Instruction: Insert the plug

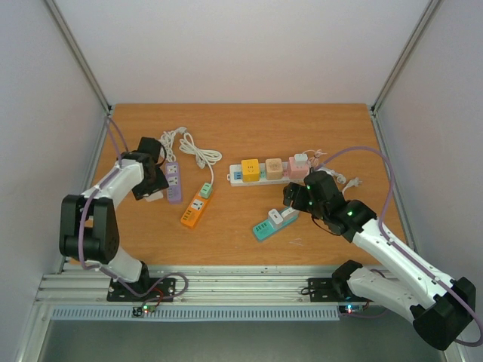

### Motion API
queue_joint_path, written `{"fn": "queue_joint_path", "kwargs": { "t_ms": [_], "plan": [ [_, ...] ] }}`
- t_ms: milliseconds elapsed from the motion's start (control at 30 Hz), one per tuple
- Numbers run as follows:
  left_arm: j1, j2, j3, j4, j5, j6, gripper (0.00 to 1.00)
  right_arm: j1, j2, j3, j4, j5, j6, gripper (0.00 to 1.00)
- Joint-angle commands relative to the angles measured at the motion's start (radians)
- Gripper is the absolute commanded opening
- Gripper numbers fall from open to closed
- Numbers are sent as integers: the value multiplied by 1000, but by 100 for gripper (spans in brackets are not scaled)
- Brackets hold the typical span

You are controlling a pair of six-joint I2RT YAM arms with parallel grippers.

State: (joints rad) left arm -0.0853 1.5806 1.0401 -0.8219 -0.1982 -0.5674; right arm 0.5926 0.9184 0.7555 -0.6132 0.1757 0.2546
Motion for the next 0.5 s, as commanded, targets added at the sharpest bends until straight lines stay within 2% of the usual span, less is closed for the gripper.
{"fn": "queue_joint_path", "kwargs": {
  "t_ms": [0,100,267,467],
  "plan": [
    [4,-88,7,31,-6,-15,65,-7,-16,-11,28,5,5,92],
    [2,-139,27,31,93,-20,64,-5,-13,-11,57,-46,-28,92],
    [-6,-238,41,112,368,-53,63,-5,-33,-28,158,-161,-101,92],
    [-39,-299,85,136,621,-75,63,35,-21,-34,308,-291,-135,93]
  ]
}}
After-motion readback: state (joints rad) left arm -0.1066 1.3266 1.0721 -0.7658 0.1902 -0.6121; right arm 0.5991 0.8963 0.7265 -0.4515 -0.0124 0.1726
